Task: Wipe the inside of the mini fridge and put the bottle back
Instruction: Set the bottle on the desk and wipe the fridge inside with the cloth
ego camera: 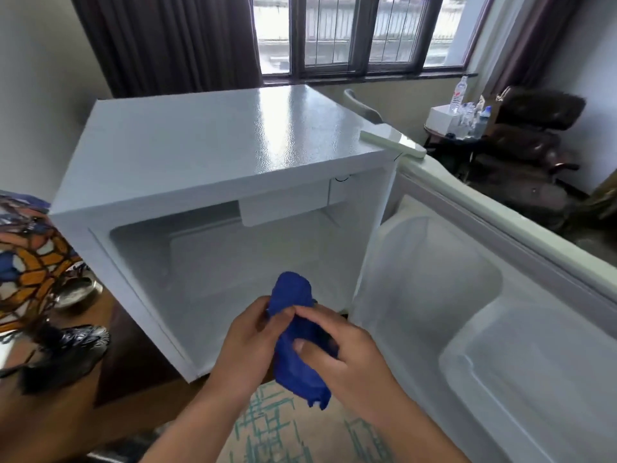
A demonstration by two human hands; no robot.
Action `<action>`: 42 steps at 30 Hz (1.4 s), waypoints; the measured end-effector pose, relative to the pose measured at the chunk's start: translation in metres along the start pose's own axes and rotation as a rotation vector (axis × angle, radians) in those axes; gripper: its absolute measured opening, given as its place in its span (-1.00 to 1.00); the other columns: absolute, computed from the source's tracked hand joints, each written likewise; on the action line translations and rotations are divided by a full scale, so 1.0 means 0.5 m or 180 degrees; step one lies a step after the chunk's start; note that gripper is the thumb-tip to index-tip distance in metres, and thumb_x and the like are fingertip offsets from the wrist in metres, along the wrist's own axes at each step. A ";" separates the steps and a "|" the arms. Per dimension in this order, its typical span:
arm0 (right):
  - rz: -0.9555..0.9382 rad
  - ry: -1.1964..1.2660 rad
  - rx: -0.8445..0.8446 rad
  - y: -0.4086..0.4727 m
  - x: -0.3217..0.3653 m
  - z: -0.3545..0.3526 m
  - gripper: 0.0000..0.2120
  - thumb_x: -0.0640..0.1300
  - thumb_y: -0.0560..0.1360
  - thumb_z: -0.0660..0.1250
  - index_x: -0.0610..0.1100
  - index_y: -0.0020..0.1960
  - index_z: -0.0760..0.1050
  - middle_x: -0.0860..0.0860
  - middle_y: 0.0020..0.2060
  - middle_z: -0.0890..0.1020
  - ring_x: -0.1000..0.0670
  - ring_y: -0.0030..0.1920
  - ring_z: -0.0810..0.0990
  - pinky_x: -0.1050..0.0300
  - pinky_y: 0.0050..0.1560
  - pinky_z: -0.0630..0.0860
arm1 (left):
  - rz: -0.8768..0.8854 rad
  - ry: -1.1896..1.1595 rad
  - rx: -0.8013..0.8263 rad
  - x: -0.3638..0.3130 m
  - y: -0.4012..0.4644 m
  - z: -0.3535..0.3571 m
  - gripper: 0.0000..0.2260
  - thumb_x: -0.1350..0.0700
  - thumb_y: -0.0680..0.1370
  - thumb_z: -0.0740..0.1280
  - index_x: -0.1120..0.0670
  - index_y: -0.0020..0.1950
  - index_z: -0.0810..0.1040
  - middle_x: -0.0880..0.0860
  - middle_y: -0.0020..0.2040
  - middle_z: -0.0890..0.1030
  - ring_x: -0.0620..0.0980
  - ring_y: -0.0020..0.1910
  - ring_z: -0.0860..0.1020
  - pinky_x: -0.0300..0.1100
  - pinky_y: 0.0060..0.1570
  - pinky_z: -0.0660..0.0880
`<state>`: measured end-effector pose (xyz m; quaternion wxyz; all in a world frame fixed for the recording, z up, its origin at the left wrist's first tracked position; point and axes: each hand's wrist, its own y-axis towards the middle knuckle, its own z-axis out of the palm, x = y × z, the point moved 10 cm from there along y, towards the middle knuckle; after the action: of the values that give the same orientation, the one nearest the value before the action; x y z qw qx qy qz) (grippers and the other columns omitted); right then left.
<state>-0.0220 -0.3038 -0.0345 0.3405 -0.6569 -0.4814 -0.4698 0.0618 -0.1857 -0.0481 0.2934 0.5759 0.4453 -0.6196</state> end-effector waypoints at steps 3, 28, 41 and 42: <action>0.0072 0.0378 -0.0198 -0.023 0.014 -0.047 -0.67 -0.08 0.49 0.38 0.12 0.23 0.64 0.21 0.08 0.70 0.13 0.05 0.69 0.17 0.06 0.61 | -0.0021 -0.0118 -0.0019 -0.032 -0.024 0.002 -0.89 0.20 0.66 0.32 0.10 0.03 0.64 0.02 -0.14 0.75 -0.01 -0.14 0.70 -0.22 -0.18 0.59; -0.0371 0.0743 0.0145 -0.254 0.117 -0.194 -0.88 -0.10 0.48 0.43 -0.14 -0.05 0.61 -0.05 -0.25 0.66 0.08 -0.23 0.59 0.23 -0.20 0.50 | 0.0678 0.0079 0.0150 -0.122 -0.333 0.083 -0.83 0.02 0.52 0.43 -0.01 0.09 0.71 0.10 0.02 0.75 0.08 0.05 0.72 -0.03 0.05 0.64; -0.0019 0.0643 0.0321 -0.449 0.150 -0.209 -0.76 0.00 0.50 0.43 0.01 0.15 0.64 -0.19 -0.18 0.72 -0.02 -0.22 0.64 0.02 -0.22 0.51 | 0.1154 0.0227 0.1003 -0.166 -0.483 0.155 -0.85 0.20 0.58 0.42 0.10 0.12 0.70 0.06 0.01 0.75 -0.01 0.03 0.71 -0.19 0.04 0.62; -0.0033 0.0583 0.0384 -0.469 0.154 -0.209 -0.76 0.01 0.52 0.42 -0.01 0.17 0.64 -0.18 -0.14 0.73 -0.01 -0.16 0.66 -0.03 -0.19 0.54 | 0.1208 0.0293 0.1142 -0.168 -0.499 0.167 -0.84 0.21 0.58 0.41 0.12 0.14 0.70 0.07 0.03 0.75 0.03 0.05 0.71 -0.16 0.04 0.63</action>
<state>-0.2682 -0.3021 0.0713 0.4196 -0.5870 -0.4792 -0.4998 -0.1808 -0.1647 0.0825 0.2770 0.7196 0.2252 -0.5957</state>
